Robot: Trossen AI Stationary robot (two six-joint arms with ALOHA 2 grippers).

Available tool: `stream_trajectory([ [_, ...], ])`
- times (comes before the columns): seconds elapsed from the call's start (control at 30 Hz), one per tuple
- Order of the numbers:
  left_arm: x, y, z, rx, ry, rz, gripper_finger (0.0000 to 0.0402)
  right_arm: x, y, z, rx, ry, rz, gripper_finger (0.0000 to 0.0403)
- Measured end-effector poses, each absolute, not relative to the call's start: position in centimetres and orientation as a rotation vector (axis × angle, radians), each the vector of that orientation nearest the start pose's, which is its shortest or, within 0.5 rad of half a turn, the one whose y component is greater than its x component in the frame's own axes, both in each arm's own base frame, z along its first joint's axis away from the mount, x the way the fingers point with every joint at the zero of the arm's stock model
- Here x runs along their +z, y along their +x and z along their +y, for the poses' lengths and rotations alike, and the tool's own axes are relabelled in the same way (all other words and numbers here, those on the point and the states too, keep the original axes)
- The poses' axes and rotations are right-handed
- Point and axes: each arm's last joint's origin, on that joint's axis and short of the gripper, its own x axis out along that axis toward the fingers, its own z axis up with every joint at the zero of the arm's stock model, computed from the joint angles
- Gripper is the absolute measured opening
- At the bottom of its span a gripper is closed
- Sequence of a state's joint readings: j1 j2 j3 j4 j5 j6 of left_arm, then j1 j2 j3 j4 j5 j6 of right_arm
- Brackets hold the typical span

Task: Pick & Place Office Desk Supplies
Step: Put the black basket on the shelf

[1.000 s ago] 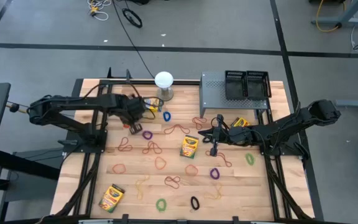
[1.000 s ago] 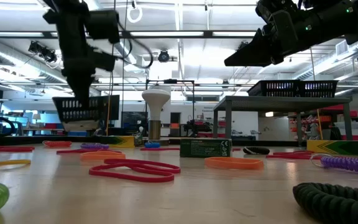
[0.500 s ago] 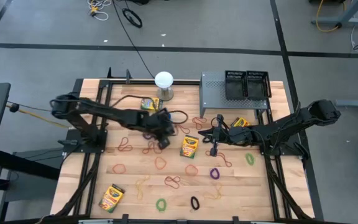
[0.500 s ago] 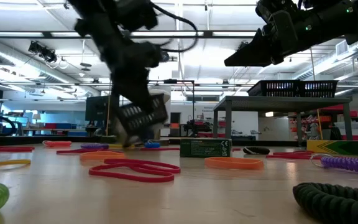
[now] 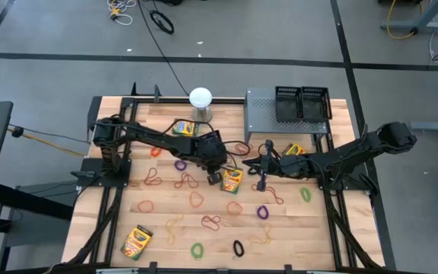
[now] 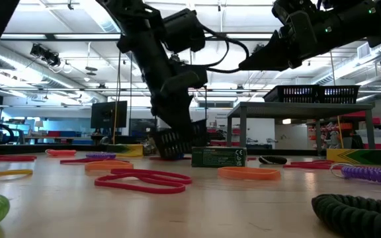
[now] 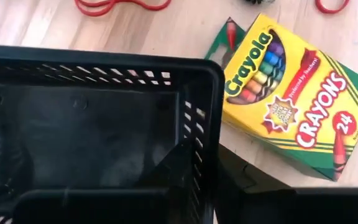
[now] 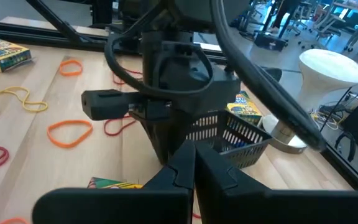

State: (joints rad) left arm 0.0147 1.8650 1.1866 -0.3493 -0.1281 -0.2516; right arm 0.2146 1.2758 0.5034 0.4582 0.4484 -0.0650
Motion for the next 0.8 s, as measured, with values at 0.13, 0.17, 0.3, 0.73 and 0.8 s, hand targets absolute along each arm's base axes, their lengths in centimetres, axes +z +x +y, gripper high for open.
stream_trajectory([
  [0.13, 17.6, 37.2, 0.8, 0.248, -0.164, 0.985, 0.0103, 19.9, 24.7, 4.1, -0.219, -0.168, 0.31, 0.0007],
  [0.17, 18.1, 37.1, 0.8, 0.242, -0.157, 0.971, 0.0115, 19.9, 24.7, 4.1, -0.218, -0.168, 0.311, 0.0007],
  [0.3, 20.2, 36.3, 0.6, 0.215, -0.118, 0.947, 0.0159, 19.9, 24.7, 4.1, -0.218, -0.162, 0.31, 0.0007],
  [0.73, 18.8, 28.4, -0.6, 0.029, -0.005, 0.528, 0.0071, 19.8, 24.6, 4.4, -0.194, -0.098, 0.305, 0.0007],
  [0.8, 17.6, 26.9, -0.6, 0.017, -0.001, 0.43, 0.0054, 19.9, 24.6, 4.4, -0.198, -0.069, 0.299, 0.0007],
])
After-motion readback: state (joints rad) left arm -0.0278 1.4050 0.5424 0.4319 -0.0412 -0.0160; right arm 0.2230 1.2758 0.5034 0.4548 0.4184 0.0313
